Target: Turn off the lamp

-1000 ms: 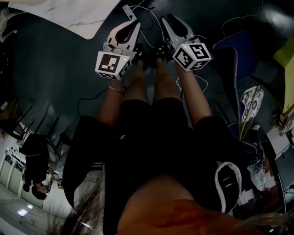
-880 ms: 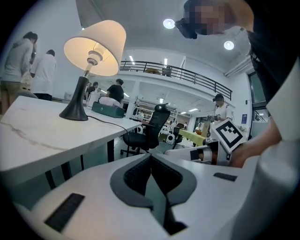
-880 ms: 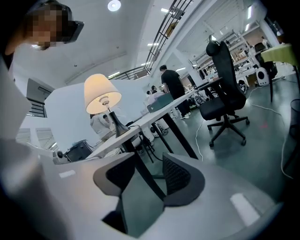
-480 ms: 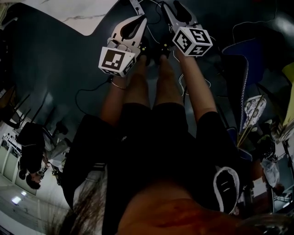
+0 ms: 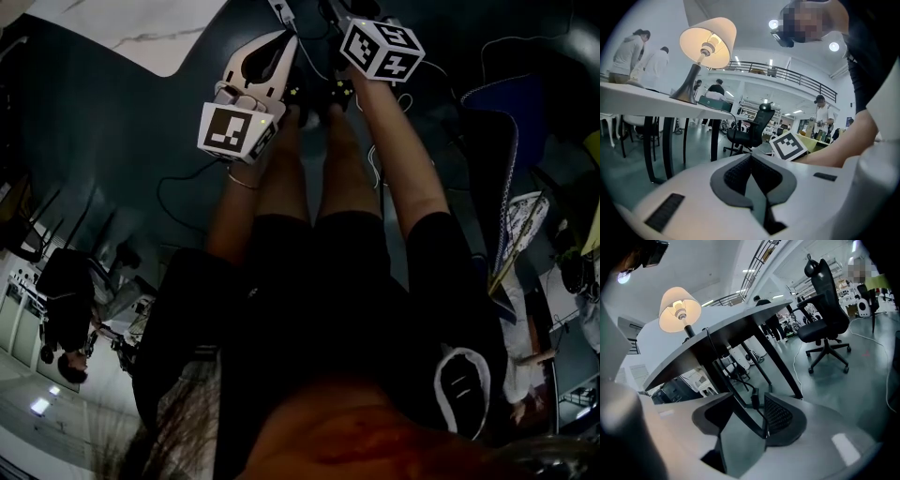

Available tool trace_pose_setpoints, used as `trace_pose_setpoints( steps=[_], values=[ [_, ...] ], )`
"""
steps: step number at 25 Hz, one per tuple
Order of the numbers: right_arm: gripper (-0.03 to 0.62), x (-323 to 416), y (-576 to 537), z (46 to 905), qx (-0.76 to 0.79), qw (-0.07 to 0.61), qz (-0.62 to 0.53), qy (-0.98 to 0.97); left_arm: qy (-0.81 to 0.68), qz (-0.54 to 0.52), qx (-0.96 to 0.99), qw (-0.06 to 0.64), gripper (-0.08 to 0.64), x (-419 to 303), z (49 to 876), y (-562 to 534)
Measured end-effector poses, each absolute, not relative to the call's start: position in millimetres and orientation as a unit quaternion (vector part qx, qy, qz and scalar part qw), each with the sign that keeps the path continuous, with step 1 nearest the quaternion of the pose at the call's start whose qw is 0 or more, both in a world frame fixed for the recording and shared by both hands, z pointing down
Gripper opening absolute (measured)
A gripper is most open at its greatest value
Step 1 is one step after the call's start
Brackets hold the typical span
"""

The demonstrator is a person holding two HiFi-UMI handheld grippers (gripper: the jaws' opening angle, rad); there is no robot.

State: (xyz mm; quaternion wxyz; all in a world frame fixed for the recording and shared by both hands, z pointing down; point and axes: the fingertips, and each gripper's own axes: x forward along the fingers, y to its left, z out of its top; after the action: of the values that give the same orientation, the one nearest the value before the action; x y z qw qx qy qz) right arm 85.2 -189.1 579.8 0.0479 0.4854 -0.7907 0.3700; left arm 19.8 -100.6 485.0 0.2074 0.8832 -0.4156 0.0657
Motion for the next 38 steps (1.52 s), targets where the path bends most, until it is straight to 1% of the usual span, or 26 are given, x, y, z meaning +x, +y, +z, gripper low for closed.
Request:
trace_pose_setpoints(
  steps=[6,9,12,16,21,24,34,38],
  values=[
    [0.172,76.0,-202.5,604.4,0.484,0.061,0.387,-0.782,-0.414,0.061,0.885,0.204,0.006,17.4,484.4,-102.6],
    [0.172,70.5,-209.7,611.8,0.479,0.051,0.407,-0.776,-0.406,0.074,0.887,0.207,0.006,13.8,489.0,-99.9],
    [0.172,67.0,-217.6,614.0,0.480,0.058,0.404,-0.776,-0.413,0.085,0.883,0.209,0.006,8.0,491.8,-101.3],
    [0.172,68.2,-224.1,616.3,0.479,0.035,0.422,-0.769,-0.407,0.086,0.885,0.208,0.006,7.1,494.8,-98.1],
    [0.167,64.3,-231.2,616.4,0.478,0.027,0.424,-0.768,-0.408,0.089,0.885,0.207,0.006,-0.4,496.1,-93.9],
    [0.064,66.4,-230.3,613.4,0.481,0.017,0.430,-0.764,-0.409,0.093,0.884,0.207,0.006,-1.7,495.3,-91.5],
    [0.060,80.1,-212.7,597.5,0.456,-0.012,0.440,-0.774,-0.419,0.105,0.879,0.199,0.006,1.0,504.3,-100.1],
    [0.060,81.1,-196.5,588.2,0.433,-0.004,0.436,-0.789,-0.428,0.110,0.874,0.203,0.008,3.6,511.0,-105.1]
  ],
)
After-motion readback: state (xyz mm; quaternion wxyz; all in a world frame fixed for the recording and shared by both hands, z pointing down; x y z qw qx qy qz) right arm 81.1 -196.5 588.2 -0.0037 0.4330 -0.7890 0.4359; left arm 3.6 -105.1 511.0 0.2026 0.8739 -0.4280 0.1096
